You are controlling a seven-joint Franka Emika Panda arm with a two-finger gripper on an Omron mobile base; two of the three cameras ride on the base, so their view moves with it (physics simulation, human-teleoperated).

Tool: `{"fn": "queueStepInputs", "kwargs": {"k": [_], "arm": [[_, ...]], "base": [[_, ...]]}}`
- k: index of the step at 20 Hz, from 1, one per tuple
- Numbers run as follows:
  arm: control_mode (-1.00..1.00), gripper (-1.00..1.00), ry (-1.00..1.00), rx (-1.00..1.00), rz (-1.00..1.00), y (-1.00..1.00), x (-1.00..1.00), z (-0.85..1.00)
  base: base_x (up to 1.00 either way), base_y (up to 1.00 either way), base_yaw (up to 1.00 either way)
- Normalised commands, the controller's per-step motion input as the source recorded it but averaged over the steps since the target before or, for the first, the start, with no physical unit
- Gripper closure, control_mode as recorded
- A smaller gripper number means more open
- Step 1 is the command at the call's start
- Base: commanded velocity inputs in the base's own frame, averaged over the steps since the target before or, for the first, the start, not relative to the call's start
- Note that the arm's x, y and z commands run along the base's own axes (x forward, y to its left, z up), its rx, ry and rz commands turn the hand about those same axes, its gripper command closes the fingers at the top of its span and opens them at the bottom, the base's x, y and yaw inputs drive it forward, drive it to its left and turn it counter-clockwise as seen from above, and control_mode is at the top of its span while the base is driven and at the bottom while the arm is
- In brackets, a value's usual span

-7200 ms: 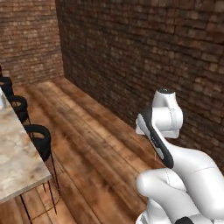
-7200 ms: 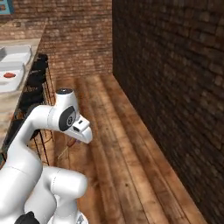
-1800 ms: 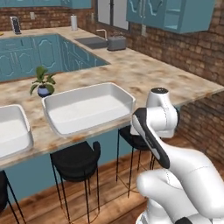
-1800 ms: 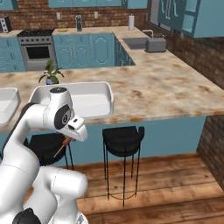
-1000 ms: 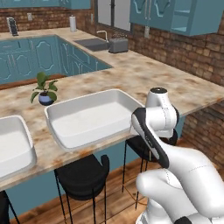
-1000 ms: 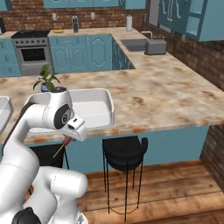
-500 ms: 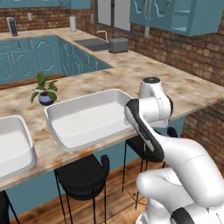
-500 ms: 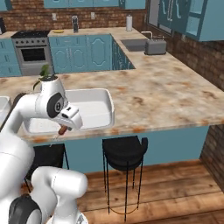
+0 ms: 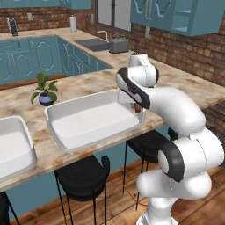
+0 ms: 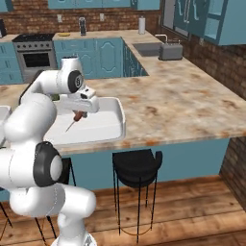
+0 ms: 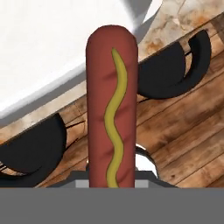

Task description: Place the cold items (carrot and sweet potato) from the fridge in one tupperware on the dining counter. Place the warm items (kebab skewer and hot dog) in the stove area in another tupperware.

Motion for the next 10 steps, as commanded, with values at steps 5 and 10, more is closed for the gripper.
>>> {"fn": "queueStepInputs", "kwargs": {"k": [5, 10], "arm": [[-1.00, 1.00, 0.09, 0.00, 0.47, 0.02, 1.00, -0.05], [-1.00, 1.00, 0.05, 0.02, 0.62, 0.12, 1.00, -0.26]], "base": [[0.00, 0.00, 0.00], [0.00, 0.00, 0.00]]}}
